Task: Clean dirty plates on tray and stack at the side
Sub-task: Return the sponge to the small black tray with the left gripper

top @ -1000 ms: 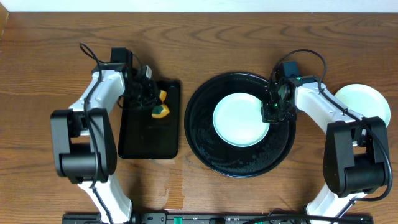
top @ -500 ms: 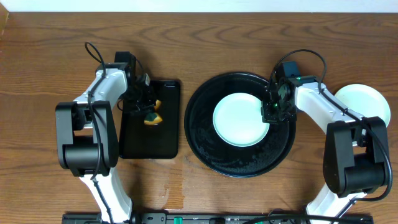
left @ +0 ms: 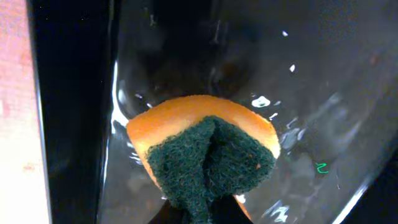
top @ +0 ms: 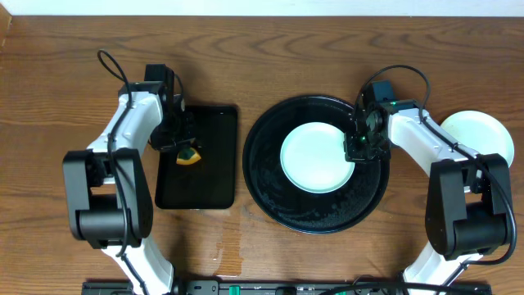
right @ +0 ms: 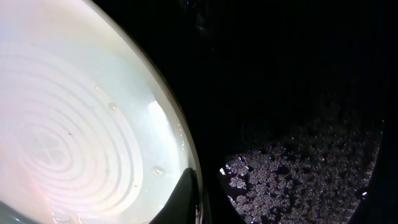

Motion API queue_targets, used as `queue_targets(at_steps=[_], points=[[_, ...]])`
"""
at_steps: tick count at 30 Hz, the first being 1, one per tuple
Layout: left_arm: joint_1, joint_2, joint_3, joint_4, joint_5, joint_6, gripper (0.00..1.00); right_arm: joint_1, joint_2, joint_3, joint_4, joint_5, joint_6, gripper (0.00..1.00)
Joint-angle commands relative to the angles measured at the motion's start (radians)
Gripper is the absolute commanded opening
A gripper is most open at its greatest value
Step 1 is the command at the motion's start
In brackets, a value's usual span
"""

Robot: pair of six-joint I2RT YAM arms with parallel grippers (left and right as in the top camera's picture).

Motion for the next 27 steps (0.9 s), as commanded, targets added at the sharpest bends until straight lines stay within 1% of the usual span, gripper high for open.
queue_targets(at_steps=[1,4,8,10,11,16,21,27], points=[[-0.026,-0.013,-0.024,-0.013,-0.019,-0.039,0.07,0.01,0.003,-0.023,-0.014,0.065,-0.008,0.02],[-0.052,-0.012,-0.055,0.011,-0.019,-0.038,0.07,0.01,0.003,-0.023,-0.014,0.065,-0.008,0.02],[-0.099,-0.012,-0.111,0.08,-0.02,-0.038,0.08,0.01,0.003,-0.023,-0.014,0.065,-0.008,0.01],[-0.117,-0.012,-0.133,0.112,-0.019,-0.038,0.08,0.01,0.003,-0.023,-0.015,0.065,-0.008,0.01],[-0.129,-0.012,-0.143,0.13,-0.019,-0.038,0.11,0.01,0.003,-0.023,-0.016,0.065,-0.008,0.01],[-0.173,-0.012,-0.147,0.187,-0.016,-0.035,0.11,0.01,0.003,-0.023,-0.018,0.066,-0.003,0.01],[-0.208,-0.012,-0.147,0.281,0.035,0.027,0.11,0.01,0.003,-0.023,-0.019,0.065,-0.003,0.01],[-0.215,-0.012,-0.147,0.4,0.032,0.026,0.12,0.01,0.003,-0.023,-0.019,0.065,-0.003,0.01]])
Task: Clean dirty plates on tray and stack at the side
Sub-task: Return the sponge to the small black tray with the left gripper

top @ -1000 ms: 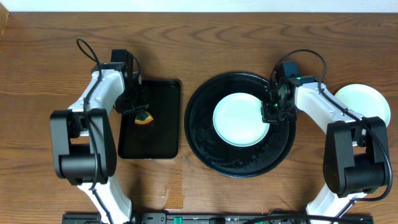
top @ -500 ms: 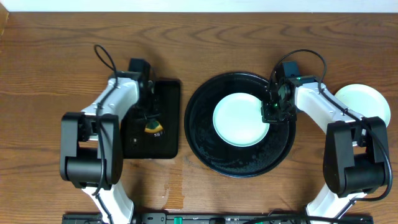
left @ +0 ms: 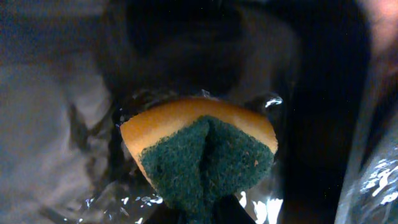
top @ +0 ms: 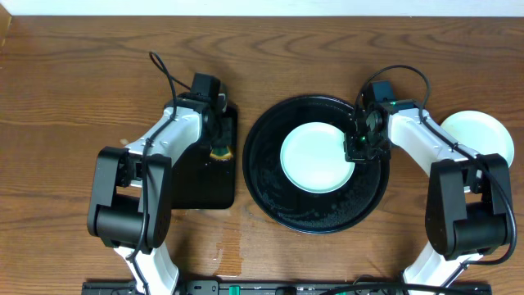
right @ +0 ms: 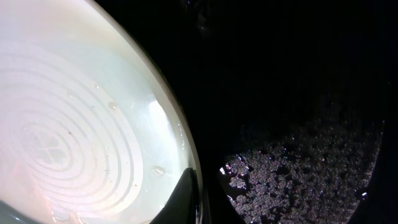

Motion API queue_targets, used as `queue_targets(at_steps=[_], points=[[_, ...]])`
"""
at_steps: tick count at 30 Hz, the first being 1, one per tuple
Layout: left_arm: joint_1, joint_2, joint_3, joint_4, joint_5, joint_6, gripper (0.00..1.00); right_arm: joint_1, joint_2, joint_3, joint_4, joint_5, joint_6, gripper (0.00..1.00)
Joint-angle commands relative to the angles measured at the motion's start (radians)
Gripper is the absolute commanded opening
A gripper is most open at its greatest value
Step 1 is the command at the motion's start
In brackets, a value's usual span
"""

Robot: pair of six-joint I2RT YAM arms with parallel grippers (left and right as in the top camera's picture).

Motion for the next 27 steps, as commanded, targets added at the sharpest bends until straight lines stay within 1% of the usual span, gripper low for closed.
queue_targets(at_steps=[1,13,19,27], points=[[0.001,-0.007,-0.011,0.042,0.013,0.02,0.12,0.01,0.003,-0.023,-0.016,0.065,-0.003,0.01],[0.001,-0.007,-0.011,0.164,0.014,0.02,0.12,0.01,0.003,-0.023,-0.017,0.066,-0.004,0.01],[0.0,-0.007,-0.011,0.218,0.077,0.019,0.11,0.01,0.003,-0.023,-0.016,0.066,-0.004,0.01],[-0.002,-0.007,-0.011,0.266,0.089,0.016,0.12,0.01,0.003,-0.023,-0.016,0.066,-0.004,0.01]])
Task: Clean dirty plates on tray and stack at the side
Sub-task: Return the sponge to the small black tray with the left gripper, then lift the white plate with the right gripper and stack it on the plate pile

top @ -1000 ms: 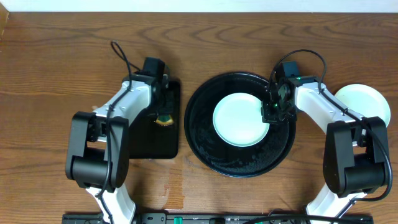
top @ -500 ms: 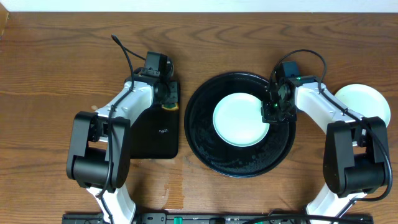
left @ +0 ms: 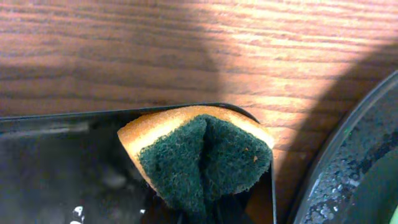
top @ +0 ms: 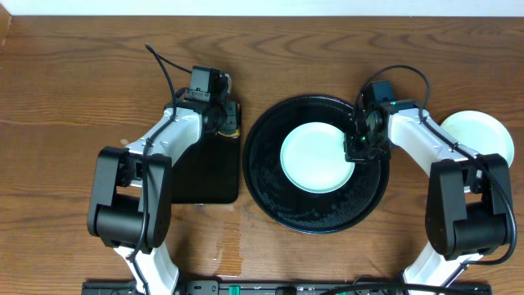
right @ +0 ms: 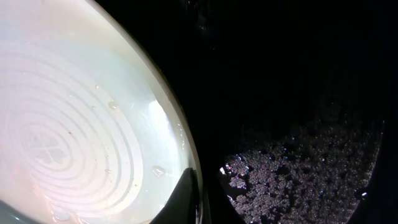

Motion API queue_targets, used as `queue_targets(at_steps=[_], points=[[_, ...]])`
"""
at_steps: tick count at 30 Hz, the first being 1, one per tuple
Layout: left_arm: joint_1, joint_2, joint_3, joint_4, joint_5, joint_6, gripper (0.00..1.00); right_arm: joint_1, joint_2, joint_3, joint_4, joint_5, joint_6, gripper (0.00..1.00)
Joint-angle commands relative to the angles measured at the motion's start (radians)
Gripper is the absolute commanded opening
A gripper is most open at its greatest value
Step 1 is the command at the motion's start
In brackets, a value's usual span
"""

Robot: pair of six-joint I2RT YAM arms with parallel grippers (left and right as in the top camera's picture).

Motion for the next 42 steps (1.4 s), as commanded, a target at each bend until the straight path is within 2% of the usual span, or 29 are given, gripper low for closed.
queue_targets(at_steps=[1,13,16,23,28,29,30,32,34,39,42], points=[[-0.002,-0.007,-0.002,0.02,0.022,0.013,0.11,0.01,0.003,-0.023,-0.015,0.066,-0.004,0.01],[-0.002,-0.007,-0.001,0.044,0.027,0.002,0.12,0.01,0.003,-0.023,-0.015,0.066,-0.004,0.01],[0.0,-0.007,-0.001,-0.028,0.02,0.002,0.12,0.01,0.003,-0.023,-0.013,0.066,-0.004,0.01],[0.01,-0.007,-0.001,-0.309,0.02,0.002,0.14,0.01,0.003,-0.023,0.078,0.066,-0.004,0.01],[0.01,-0.007,-0.001,-0.398,0.02,0.002,0.14,0.01,0.003,-0.023,0.141,0.066,-0.013,0.01],[0.01,-0.007,-0.001,-0.407,0.02,0.002,0.16,0.01,0.003,-0.023,0.145,0.066,-0.013,0.01],[0.01,-0.007,-0.001,-0.417,0.02,0.002,0.24,0.01,0.003,-0.023,0.146,0.066,-0.012,0.01],[0.01,-0.007,-0.001,-0.435,0.02,0.002,0.47,0.009,0.001,-0.023,0.146,0.066,-0.013,0.01],[0.01,-0.007,-0.002,-0.442,0.02,0.002,0.63,0.009,-0.003,-0.023,0.146,0.072,-0.013,0.01],[0.01,-0.007,-0.002,-0.449,0.02,0.002,0.75,0.01,-0.055,-0.023,0.138,0.145,-0.013,0.01],[0.01,-0.007,-0.002,-0.453,0.02,0.002,0.77,0.01,-0.114,-0.023,0.14,0.169,-0.035,0.01]])
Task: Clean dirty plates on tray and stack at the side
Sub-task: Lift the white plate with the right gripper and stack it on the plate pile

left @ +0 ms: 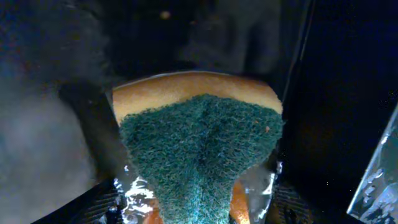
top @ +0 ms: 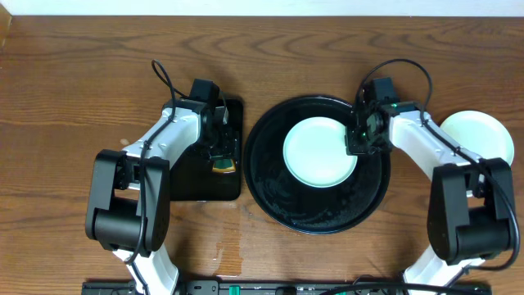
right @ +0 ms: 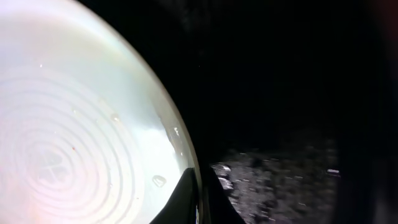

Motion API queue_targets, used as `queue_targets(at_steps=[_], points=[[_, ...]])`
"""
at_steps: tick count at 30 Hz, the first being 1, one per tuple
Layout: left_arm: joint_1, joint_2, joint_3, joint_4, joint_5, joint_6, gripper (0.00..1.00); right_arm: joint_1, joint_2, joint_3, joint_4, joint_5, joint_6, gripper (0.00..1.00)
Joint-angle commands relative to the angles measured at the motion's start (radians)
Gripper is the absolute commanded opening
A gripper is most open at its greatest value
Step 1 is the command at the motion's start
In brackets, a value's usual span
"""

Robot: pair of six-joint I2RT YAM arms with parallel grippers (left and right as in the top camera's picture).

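Note:
A white plate (top: 319, 152) lies in the round black tray (top: 270, 197). My right gripper (top: 354, 144) is shut on the plate's right rim; the wrist view shows the plate (right: 74, 143) with concentric rings and both fingers (right: 186, 199) pinching its edge. An orange sponge with a green scouring face (top: 222, 165) is squeezed in my left gripper (top: 219, 156), over the right side of the black rectangular tray (top: 184, 184). Close up, the sponge (left: 196, 134) fills the left wrist view above wet black surface.
A second white plate (top: 479, 135) sits on the wooden table at the far right, outside the round tray. Water droplets cover the round tray's floor (right: 273, 186). A wet patch marks the table (top: 229, 246) below the rectangular tray.
My left gripper has moved with the sponge from the rectangular tray's top right corner down to its right side, over the wet surface. The right gripper and the plate have shifted slightly up.
The left gripper held the sponge over the middle of the rectangular tray, then at its right edge, then at its top right corner, and now is back over the tray's right side. All the while the right gripper kept the plate's rim pinched in the round tray.

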Motion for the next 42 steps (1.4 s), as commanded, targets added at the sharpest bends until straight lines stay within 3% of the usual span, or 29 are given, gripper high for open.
queue_targets(at_steps=[1,19,30,42], points=[[0.006,0.009,-0.003,-0.013,-0.013,0.006,0.77,0.01,-0.096,-0.001,0.011,0.105,-0.019,0.01],[0.006,0.009,-0.003,-0.013,-0.013,0.006,0.83,0.081,-0.401,-0.001,0.035,0.483,-0.223,0.01],[0.006,0.009,-0.003,-0.012,-0.013,0.006,0.83,0.28,-0.423,-0.001,0.097,0.863,-0.307,0.01],[0.006,0.009,-0.003,-0.012,-0.013,0.006,0.83,0.446,-0.423,-0.001,0.185,1.098,-0.374,0.01]])
